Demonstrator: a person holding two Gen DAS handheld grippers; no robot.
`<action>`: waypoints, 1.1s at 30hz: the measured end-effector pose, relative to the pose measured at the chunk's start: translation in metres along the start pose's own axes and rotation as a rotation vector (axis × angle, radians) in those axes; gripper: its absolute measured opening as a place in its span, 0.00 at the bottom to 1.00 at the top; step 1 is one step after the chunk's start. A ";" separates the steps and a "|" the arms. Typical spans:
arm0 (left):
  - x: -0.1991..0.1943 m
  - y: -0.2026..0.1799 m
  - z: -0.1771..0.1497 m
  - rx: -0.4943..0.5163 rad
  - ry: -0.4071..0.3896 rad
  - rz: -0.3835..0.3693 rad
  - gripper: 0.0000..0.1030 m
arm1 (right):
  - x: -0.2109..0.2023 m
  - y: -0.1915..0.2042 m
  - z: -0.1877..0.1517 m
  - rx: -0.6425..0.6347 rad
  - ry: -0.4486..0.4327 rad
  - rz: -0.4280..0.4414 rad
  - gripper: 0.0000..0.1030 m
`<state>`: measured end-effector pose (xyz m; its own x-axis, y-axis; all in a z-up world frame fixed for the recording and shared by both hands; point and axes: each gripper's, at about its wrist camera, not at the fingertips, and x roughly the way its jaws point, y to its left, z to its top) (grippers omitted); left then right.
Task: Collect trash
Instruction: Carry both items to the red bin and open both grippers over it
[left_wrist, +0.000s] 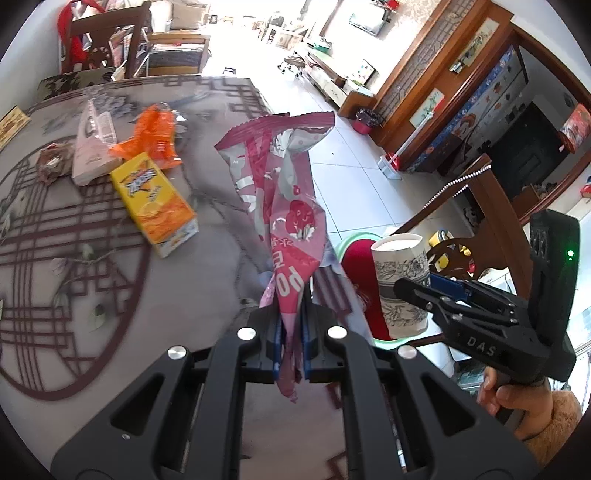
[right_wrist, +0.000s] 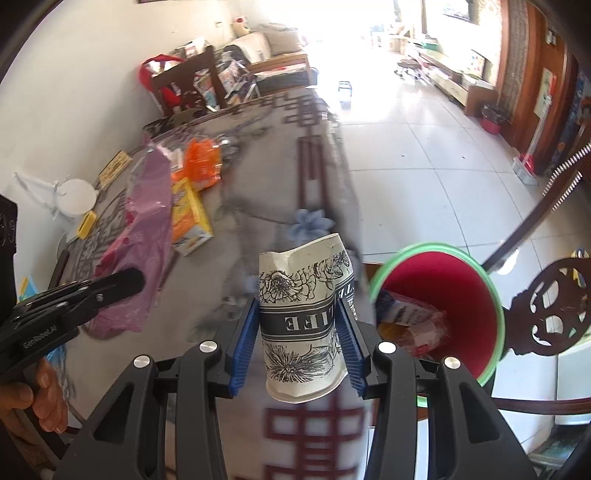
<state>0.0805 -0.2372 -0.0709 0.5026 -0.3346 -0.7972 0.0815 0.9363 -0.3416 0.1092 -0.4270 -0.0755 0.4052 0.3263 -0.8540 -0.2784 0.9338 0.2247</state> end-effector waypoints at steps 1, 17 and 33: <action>0.003 -0.004 0.001 0.004 0.005 0.000 0.07 | 0.000 -0.010 -0.001 0.017 0.002 -0.010 0.40; 0.044 -0.054 0.018 0.105 0.084 -0.032 0.07 | -0.002 -0.136 -0.019 0.224 0.023 -0.129 0.42; 0.099 -0.147 0.023 0.353 0.143 -0.166 0.70 | -0.026 -0.170 -0.030 0.348 -0.039 -0.229 0.77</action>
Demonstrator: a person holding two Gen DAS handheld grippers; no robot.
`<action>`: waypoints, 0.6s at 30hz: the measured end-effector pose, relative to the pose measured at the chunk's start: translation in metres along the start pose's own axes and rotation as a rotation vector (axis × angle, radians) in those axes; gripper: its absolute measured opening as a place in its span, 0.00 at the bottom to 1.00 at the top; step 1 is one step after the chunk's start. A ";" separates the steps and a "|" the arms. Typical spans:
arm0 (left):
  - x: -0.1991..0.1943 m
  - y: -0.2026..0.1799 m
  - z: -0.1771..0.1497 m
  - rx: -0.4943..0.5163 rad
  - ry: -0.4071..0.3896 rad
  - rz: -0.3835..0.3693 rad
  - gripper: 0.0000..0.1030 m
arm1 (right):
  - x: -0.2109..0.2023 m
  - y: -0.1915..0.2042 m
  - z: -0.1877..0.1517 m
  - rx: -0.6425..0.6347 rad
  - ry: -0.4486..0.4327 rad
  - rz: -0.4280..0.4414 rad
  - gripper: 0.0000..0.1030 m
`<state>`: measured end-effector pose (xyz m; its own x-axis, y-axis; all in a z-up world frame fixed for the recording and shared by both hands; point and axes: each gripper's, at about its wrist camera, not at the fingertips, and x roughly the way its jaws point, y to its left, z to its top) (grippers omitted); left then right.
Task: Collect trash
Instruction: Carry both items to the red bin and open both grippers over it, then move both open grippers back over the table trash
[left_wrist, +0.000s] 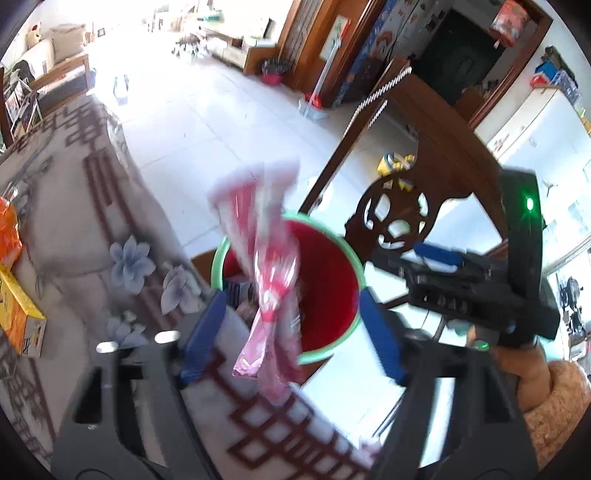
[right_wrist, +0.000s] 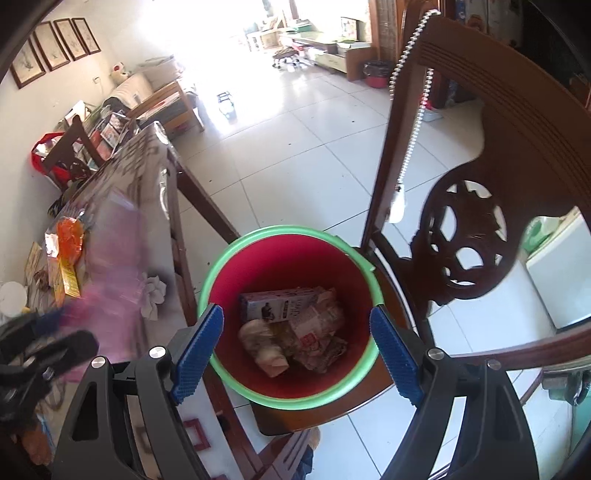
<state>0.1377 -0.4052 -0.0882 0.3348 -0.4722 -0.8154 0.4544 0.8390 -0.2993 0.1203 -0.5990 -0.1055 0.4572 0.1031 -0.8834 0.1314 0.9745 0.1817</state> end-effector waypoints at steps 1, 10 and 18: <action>-0.001 0.000 0.000 -0.002 -0.003 -0.009 0.70 | -0.003 0.000 -0.002 0.000 -0.002 -0.006 0.77; -0.053 0.051 -0.031 -0.153 -0.086 0.064 0.71 | -0.013 0.036 -0.010 -0.058 -0.010 0.019 0.77; -0.121 0.135 -0.082 -0.373 -0.175 0.202 0.71 | -0.009 0.126 -0.021 -0.210 0.013 0.095 0.77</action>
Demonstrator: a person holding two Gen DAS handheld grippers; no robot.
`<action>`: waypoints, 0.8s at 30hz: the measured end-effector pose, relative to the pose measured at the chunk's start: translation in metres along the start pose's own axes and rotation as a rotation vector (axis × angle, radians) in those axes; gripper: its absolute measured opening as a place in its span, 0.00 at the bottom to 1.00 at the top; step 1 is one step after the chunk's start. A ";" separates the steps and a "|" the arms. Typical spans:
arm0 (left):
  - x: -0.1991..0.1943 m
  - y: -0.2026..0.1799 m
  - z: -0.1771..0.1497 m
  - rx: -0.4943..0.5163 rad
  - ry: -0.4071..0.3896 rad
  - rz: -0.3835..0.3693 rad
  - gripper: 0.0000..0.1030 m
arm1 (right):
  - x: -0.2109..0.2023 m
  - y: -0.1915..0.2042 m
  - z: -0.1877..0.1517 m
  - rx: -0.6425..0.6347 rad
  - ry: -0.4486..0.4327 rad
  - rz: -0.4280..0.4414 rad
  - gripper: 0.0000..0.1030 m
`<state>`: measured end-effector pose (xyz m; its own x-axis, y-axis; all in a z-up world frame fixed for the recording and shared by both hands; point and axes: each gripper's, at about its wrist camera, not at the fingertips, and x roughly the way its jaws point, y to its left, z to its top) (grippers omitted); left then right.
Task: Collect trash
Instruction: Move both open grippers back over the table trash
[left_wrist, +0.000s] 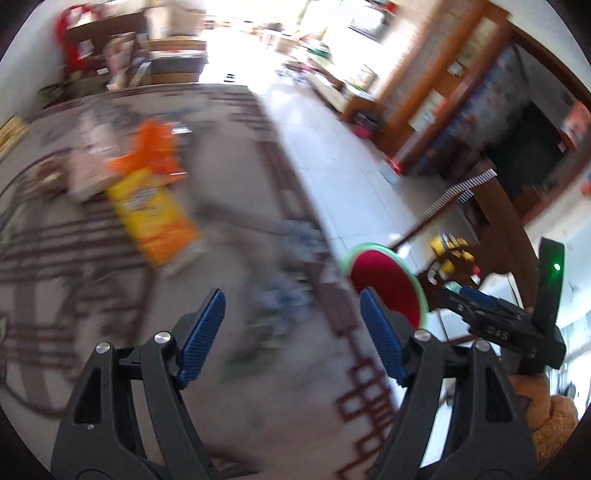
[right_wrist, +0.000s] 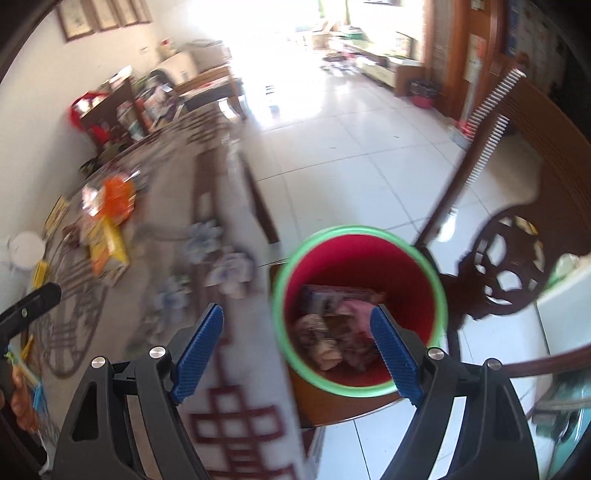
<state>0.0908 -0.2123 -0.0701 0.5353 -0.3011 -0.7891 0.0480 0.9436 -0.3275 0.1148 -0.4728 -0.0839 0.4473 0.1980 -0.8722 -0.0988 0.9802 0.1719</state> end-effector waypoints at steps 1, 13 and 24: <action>-0.005 0.015 -0.002 -0.033 -0.005 0.018 0.71 | 0.004 0.013 0.000 -0.021 0.008 0.012 0.77; -0.050 0.152 -0.024 -0.241 -0.003 0.129 0.71 | 0.059 0.159 0.006 -0.221 0.114 0.108 0.77; -0.054 0.227 -0.018 -0.315 0.005 0.161 0.71 | 0.095 0.247 0.017 -0.322 0.149 0.129 0.77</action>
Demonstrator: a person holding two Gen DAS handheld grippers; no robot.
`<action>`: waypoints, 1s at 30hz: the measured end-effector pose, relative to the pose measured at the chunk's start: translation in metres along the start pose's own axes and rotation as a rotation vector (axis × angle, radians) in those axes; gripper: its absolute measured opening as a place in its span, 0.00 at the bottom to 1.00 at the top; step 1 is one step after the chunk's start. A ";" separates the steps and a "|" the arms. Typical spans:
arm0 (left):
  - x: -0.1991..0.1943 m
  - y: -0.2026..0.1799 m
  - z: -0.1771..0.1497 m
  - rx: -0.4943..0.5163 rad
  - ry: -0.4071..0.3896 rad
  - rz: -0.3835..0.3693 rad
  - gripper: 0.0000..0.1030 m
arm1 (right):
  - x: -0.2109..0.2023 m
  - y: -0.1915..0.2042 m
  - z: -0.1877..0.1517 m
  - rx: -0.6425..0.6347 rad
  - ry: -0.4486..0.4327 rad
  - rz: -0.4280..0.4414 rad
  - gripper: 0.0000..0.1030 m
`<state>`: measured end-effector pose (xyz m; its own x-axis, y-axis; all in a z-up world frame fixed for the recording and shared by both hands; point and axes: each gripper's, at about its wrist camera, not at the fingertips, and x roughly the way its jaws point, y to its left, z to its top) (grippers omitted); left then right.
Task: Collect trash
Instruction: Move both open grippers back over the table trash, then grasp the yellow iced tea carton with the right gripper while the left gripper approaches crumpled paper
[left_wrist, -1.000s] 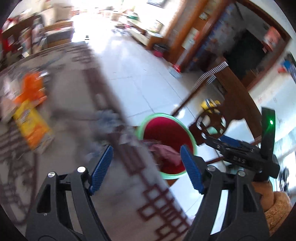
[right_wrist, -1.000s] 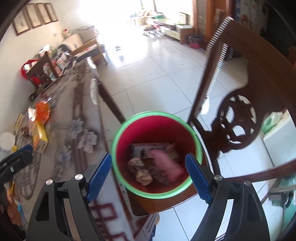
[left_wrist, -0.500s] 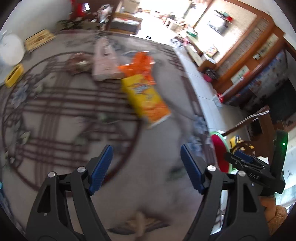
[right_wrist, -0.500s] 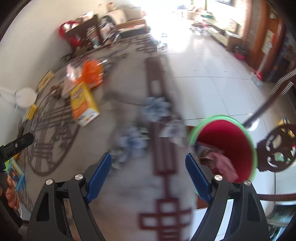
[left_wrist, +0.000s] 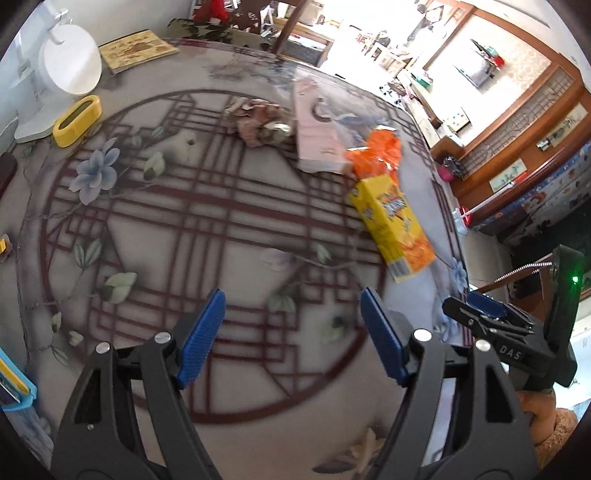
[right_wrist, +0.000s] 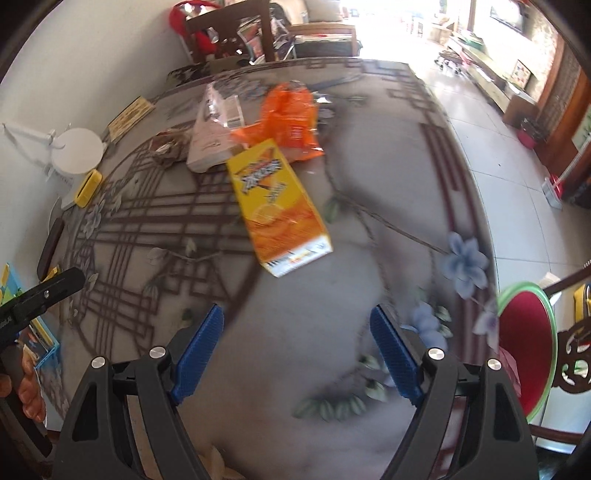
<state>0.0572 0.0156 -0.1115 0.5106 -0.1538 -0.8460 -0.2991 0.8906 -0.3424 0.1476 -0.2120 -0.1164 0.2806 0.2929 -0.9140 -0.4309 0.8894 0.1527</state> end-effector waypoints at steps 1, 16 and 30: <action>0.002 0.005 0.002 -0.008 0.001 0.001 0.71 | 0.003 0.004 0.004 -0.012 0.000 -0.005 0.77; 0.019 0.031 0.007 -0.099 0.006 0.004 0.75 | 0.073 0.031 0.087 -0.200 0.042 -0.106 0.84; 0.080 0.019 0.124 -0.069 -0.092 0.023 0.77 | 0.071 0.026 0.072 -0.201 0.075 0.010 0.60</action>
<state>0.1924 0.0733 -0.1349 0.5741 -0.0912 -0.8137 -0.3649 0.8611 -0.3540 0.2177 -0.1430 -0.1503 0.2141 0.2674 -0.9395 -0.5978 0.7965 0.0905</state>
